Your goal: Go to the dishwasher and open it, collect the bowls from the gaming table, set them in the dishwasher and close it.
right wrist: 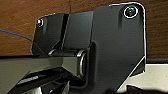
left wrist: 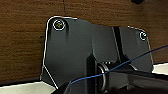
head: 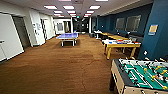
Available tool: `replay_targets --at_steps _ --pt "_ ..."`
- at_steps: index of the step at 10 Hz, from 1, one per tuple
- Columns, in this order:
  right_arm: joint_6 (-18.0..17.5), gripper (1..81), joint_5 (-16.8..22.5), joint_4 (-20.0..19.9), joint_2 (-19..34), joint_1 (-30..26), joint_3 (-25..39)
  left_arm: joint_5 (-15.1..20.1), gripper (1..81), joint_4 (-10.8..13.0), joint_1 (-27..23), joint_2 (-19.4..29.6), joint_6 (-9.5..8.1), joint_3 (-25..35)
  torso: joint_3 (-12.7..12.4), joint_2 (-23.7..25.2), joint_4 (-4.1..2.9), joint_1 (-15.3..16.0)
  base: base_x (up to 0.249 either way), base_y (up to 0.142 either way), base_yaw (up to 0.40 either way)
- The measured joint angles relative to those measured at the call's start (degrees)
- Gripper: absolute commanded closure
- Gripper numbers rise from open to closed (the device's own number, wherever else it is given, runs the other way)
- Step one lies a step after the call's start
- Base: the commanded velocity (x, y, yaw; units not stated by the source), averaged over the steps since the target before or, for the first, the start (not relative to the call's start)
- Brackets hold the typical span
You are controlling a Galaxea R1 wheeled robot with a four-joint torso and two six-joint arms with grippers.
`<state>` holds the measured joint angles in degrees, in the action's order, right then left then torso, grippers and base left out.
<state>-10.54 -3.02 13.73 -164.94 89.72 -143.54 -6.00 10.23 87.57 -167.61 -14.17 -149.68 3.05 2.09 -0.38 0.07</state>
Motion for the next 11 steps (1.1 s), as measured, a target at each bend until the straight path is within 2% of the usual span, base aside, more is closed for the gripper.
replay_targets --at_steps 2,11 --pt "0.0 1.0 -0.2 0.3 -1.3 -0.6 0.1 0.0 1.0 0.0 -0.7 1.0 0.00 -0.6 0.0 -0.1 0.00 0.1 0.168 0.088 0.000" --pt "0.0 1.0 -0.1 0.5 -1.1 -0.7 0.0 -0.3 1.0 0.0 -0.4 0.4 0.02 -0.4 0.0 0.0 0.00 0.0 0.174 0.083 0.000"
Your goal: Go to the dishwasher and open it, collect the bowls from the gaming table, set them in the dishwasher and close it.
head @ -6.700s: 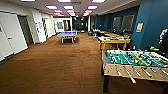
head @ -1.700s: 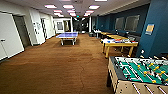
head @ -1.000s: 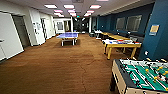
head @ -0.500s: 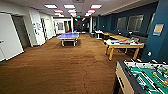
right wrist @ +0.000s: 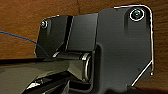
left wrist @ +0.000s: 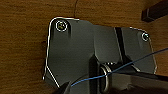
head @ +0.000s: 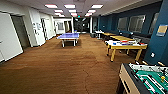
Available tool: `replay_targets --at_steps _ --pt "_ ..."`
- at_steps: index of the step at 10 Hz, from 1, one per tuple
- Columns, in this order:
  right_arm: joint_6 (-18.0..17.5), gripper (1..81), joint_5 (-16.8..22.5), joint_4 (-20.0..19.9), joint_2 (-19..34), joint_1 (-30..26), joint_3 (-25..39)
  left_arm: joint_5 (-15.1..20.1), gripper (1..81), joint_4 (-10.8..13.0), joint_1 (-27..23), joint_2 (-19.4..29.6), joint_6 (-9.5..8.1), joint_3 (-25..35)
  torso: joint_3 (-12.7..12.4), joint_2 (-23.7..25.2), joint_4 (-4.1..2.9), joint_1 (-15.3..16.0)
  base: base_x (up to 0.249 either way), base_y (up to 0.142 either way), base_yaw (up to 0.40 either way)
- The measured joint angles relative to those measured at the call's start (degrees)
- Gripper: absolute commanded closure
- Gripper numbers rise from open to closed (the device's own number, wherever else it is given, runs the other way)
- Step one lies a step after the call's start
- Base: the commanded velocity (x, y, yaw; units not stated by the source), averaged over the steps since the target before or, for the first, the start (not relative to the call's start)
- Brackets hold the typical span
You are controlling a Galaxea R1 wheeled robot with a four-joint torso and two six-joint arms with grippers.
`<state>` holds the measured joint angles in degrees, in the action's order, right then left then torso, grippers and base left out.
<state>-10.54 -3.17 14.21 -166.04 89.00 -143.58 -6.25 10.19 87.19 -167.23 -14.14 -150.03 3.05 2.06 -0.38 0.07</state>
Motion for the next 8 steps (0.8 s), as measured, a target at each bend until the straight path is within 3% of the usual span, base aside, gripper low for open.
replay_targets --at_steps 8 --pt "0.0 1.0 0.0 0.8 -0.1 0.3 -0.3 0.1 1.0 0.0 0.0 -0.2 0.00 0.0 0.0 0.0 0.00 -0.1 0.187 0.072 0.000"
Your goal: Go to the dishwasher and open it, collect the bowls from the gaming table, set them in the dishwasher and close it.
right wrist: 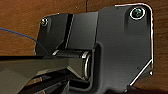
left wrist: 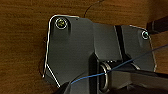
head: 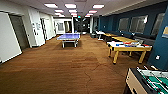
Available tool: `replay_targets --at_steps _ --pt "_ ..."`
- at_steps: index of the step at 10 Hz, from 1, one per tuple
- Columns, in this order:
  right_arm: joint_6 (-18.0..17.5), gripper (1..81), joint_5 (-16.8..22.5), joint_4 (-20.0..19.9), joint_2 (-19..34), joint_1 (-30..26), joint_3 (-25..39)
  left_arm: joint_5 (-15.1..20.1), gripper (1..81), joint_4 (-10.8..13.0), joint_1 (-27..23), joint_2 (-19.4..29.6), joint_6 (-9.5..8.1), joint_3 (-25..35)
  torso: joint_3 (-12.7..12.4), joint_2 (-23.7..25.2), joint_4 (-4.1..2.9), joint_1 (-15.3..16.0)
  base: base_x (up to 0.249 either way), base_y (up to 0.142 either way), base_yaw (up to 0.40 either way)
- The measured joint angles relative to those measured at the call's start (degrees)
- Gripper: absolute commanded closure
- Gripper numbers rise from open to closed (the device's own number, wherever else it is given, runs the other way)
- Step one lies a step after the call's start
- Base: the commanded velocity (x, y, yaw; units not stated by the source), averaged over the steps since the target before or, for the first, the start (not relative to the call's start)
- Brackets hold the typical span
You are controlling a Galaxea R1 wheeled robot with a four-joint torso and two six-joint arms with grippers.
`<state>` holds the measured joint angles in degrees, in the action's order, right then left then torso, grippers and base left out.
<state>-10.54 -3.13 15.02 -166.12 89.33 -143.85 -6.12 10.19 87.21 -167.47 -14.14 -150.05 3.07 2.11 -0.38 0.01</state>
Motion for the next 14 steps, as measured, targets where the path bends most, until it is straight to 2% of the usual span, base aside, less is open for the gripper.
replay_targets --at_steps 14 --pt "0.0 1.0 0.0 0.0 0.0 0.1 -0.3 -0.1 1.0 0.0 0.0 -0.6 0.00 0.0 0.0 0.0 0.00 -0.1 0.190 0.000 0.000"
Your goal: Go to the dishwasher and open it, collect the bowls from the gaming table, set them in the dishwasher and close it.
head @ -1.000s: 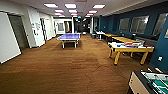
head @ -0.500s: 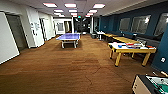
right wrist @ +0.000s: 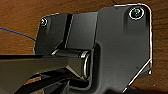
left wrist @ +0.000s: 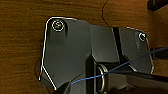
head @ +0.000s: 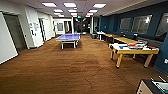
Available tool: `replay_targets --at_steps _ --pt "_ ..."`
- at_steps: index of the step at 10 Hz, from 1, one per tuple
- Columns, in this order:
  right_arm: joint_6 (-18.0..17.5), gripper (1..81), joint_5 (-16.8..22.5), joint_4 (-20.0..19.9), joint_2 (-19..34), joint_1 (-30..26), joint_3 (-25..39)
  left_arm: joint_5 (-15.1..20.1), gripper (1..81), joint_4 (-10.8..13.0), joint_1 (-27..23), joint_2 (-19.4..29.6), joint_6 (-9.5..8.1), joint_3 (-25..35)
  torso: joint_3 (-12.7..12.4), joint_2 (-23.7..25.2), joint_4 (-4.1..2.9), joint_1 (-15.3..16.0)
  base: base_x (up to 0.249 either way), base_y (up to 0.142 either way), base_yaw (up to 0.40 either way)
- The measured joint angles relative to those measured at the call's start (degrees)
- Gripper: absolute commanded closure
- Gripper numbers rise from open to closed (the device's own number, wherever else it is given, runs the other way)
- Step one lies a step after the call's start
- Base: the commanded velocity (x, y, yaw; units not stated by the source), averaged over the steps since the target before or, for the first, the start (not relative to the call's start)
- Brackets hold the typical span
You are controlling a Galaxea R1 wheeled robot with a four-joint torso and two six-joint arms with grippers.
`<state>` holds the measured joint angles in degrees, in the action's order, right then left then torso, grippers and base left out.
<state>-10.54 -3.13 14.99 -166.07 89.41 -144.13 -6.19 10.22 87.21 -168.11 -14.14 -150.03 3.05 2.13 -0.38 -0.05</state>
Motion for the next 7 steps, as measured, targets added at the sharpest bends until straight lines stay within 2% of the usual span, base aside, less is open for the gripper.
replay_targets --at_steps 7 --pt "0.0 1.0 -0.1 0.0 -0.1 0.1 -1.0 0.0 1.0 0.0 0.0 -0.3 0.00 0.0 0.0 0.0 0.00 0.0 0.206 0.000 0.000"
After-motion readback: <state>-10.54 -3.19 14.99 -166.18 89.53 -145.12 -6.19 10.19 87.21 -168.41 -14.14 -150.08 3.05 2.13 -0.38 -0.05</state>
